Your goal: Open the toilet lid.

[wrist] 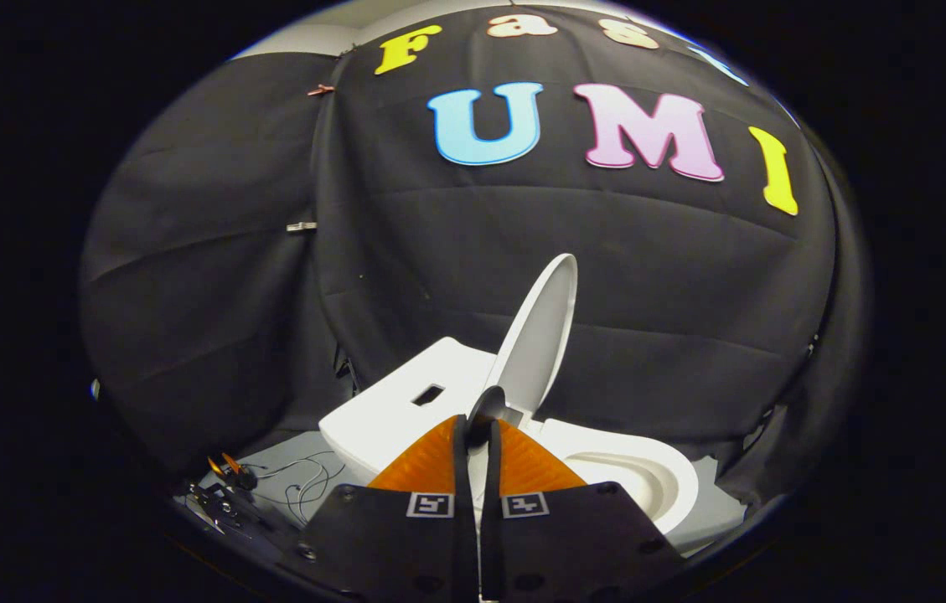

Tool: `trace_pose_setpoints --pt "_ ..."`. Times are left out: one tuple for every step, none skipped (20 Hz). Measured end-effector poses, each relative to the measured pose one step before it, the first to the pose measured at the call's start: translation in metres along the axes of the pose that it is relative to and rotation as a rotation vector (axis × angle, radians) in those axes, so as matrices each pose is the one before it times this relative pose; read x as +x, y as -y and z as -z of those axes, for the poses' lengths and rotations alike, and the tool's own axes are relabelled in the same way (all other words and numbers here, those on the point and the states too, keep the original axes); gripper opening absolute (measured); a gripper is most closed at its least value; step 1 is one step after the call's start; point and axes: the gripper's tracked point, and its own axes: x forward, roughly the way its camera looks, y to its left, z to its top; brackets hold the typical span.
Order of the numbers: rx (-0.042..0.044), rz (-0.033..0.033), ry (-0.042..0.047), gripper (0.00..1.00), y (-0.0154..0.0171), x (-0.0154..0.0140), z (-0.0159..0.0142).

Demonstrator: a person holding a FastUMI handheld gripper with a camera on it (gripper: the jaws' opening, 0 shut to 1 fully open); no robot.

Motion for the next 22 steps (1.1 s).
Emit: trace_pose_setpoints --pt "-0.00524 -0.02871 0.0015 0.06 -0.01098 0.00405 -0.00199" --pt "-0.00954 -0.02002 0.00081 0.09 -0.00927 0.00502 -0.00124" --pt "-0.01073 -0.03022 0.00136 0.1 -0.00883 0.00602 -0.00251" --pt "-0.00468 -0.0334 -0.01511 0.11 -0.00884 0.00285 0.00296" --pt "-0.0005 -0.02149 0.00233 0.17 -0.00666 0.00279 -0.00217" --pt "0.0149 -0.03927 -0.02234 0.17 -0.01095 0.00731 0.0004" --pt "0.02221 -0.01619 -0.03218 0.26 -0.00388 0.00382 0.00602" --pt "0.02566 -0.02664 -0.02786 0.43 -0.00456 0.00619 0.00472" --pt "0.02017 -0.00278 -0.01045 0.6 0.0004 0.00087 0.00041" --pt "0.00308 -0.00674 0.01132 0.77 0.00212 0.00663 -0.00617" --pt "-0.01063 -0.01054 0.02333 0.94 -0.00141 0.00008 -0.0078" --pt "-0.01264 -0.01291 0.00807 0.91 -0.00222 0.00222 -0.00042" --pt "-0.01765 -0.0139 -0.0105 0.9 -0.00309 -0.00047 0.00378" --pt "-0.02258 -0.01883 -0.00243 0.9 -0.00359 -0.00034 0.00236" --pt "-0.0236 -0.02087 0.00523 0.9 -0.00533 -0.00043 -0.00092" --pt "-0.02948 -0.00805 0.01071 0.92 -0.00324 -0.00158 -0.00212" --pt "-0.0332 -0.00228 0.02338 1.0 -0.00078 -0.00022 -0.00377" --pt "-0.02769 -0.00068 0.03271 1.0 -0.0011 -0.00503 -0.00824" --pt "-0.02308 0.00281 0.02825 1.0 0.00097 -0.00451 -0.00655" --pt "-0.01696 -0.00016 0.02484 1.0 0.00224 -0.0055 -0.00515" --pt "-0.00603 -0.01193 0.02226 1.0 0.00039 -0.00689 -0.00617" --pt "0.00312 -0.01055 0.02875 1.0 -0.0022 -0.00715 -0.00777"
